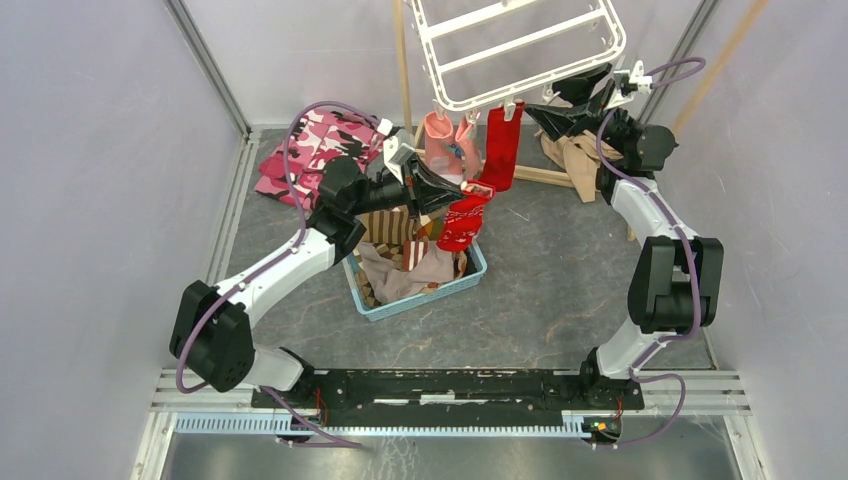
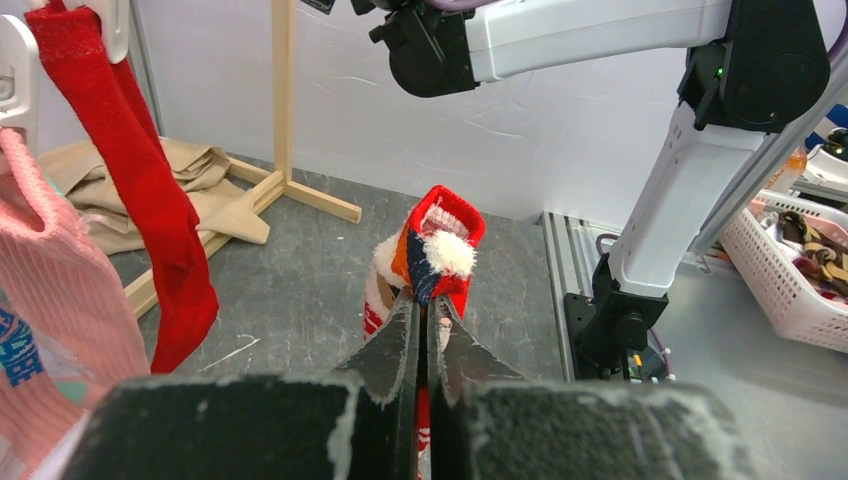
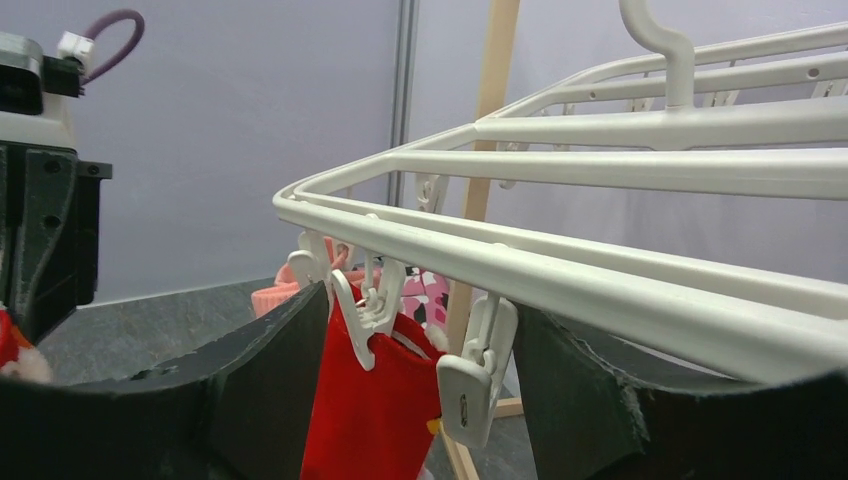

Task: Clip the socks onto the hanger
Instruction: Open the clamp at the hanger.

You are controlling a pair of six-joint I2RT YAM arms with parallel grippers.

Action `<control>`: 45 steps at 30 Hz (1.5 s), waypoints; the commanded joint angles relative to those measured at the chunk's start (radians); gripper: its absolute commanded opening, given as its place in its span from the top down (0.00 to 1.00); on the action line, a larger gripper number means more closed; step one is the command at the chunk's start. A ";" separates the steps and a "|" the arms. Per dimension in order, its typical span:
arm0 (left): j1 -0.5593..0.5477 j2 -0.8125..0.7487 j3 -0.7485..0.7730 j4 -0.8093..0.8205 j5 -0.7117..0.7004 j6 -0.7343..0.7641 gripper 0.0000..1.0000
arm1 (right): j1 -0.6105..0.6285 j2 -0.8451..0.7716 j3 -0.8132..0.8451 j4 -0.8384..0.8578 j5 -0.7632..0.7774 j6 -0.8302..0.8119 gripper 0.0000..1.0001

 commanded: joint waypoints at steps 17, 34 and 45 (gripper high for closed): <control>-0.012 -0.001 0.046 0.014 -0.007 0.038 0.97 | 0.003 -0.052 0.005 -0.012 -0.022 -0.029 0.33; -0.013 -0.015 0.039 0.004 0.002 0.044 0.97 | -0.009 -0.089 -0.039 -0.002 -0.024 -0.017 0.36; -0.013 -0.032 0.027 -0.008 0.005 0.057 0.97 | -0.010 -0.095 -0.040 -0.011 -0.010 -0.017 0.40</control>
